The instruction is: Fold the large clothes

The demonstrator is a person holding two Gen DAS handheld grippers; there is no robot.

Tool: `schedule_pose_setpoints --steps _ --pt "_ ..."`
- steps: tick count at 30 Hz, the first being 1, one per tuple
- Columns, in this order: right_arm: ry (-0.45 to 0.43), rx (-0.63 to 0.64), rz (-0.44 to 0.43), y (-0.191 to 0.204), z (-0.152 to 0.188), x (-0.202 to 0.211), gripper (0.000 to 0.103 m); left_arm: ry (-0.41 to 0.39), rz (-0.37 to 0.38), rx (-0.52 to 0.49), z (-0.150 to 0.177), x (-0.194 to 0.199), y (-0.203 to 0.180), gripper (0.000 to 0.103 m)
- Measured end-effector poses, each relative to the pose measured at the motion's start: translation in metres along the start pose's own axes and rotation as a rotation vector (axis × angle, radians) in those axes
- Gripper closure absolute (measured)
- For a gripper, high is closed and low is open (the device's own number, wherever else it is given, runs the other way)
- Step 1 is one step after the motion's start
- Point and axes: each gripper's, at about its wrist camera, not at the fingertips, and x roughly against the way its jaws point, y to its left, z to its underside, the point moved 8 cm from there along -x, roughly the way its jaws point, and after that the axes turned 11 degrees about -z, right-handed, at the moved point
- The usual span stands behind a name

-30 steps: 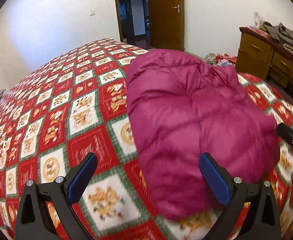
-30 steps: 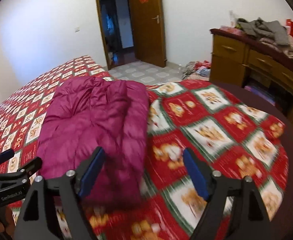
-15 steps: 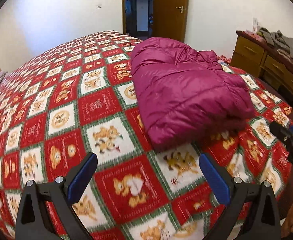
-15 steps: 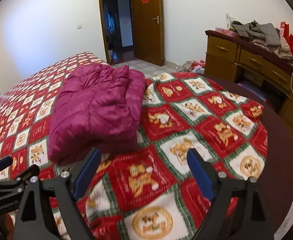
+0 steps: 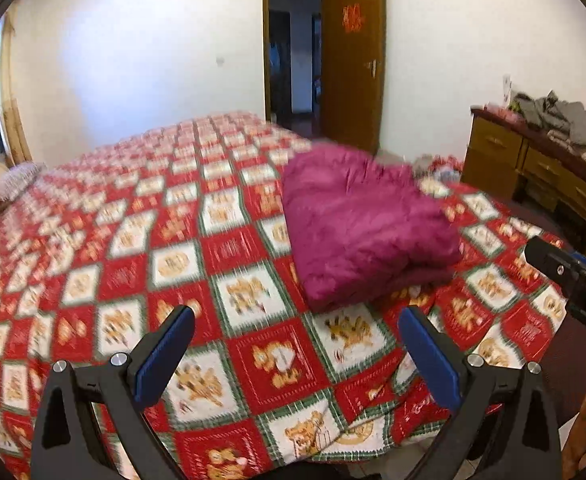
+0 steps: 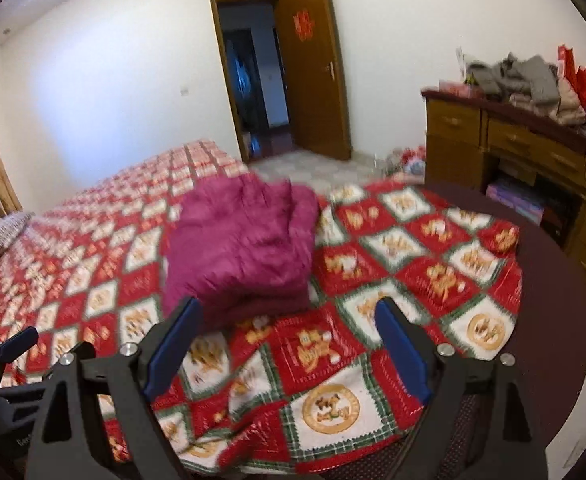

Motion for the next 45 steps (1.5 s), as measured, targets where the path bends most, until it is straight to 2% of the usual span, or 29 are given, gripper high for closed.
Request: schedule_pose_setpoints --steps 3,6,9,12,19,45 --pt "-0.099 0.041 0.011 0.01 -0.019 0.026 0.007 -0.124 -0.048 -0.003 -0.018 0.031 0.01 0.001" --pt "-0.184 0.066 0.014 0.018 -0.034 0.048 0.004 -0.208 -0.087 -0.003 -0.031 0.05 0.016 0.001" --pt "-0.244 0.08 0.005 0.024 -0.045 0.064 0.001 -0.255 -0.106 0.009 -0.04 0.066 0.021 0.001" --pt "-0.297 0.087 0.001 0.027 -0.053 0.077 0.0 -0.283 -0.09 0.027 -0.047 0.08 0.024 0.001" --pt "-0.374 0.087 -0.002 0.028 -0.063 0.093 0.0 -0.305 -0.074 0.05 -0.053 0.095 0.026 0.001" --pt "-0.387 0.121 0.0 0.035 -0.06 0.098 0.0 -0.306 -0.056 0.061 -0.051 0.104 0.024 0.001"
